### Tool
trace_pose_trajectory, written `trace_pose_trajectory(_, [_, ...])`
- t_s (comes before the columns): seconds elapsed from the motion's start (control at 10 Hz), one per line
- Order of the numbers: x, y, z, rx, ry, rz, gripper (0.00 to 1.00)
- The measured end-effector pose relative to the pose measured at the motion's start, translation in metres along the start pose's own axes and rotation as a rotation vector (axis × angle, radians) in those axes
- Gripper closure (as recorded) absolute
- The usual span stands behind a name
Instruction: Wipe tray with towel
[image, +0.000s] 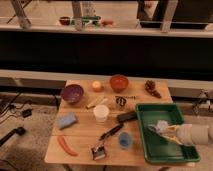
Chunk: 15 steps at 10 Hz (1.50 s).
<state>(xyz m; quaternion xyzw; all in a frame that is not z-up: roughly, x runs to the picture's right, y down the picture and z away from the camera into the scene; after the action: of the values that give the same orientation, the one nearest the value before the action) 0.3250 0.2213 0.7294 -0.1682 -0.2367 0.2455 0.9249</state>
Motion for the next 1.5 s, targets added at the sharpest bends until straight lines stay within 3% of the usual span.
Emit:
trace_pose_trajectory(0.3, [0.001,-0.021,-0.023,0.049,-0.007,0.003,1.0])
trace_pose_trajectory(0.7, [0.001,-0.025,-0.022,0.059,-0.013,0.003,0.98])
trace_pose_trajectory(1.5, [0.001,-0.025,-0.022,0.059,-0.013,0.004,0.22])
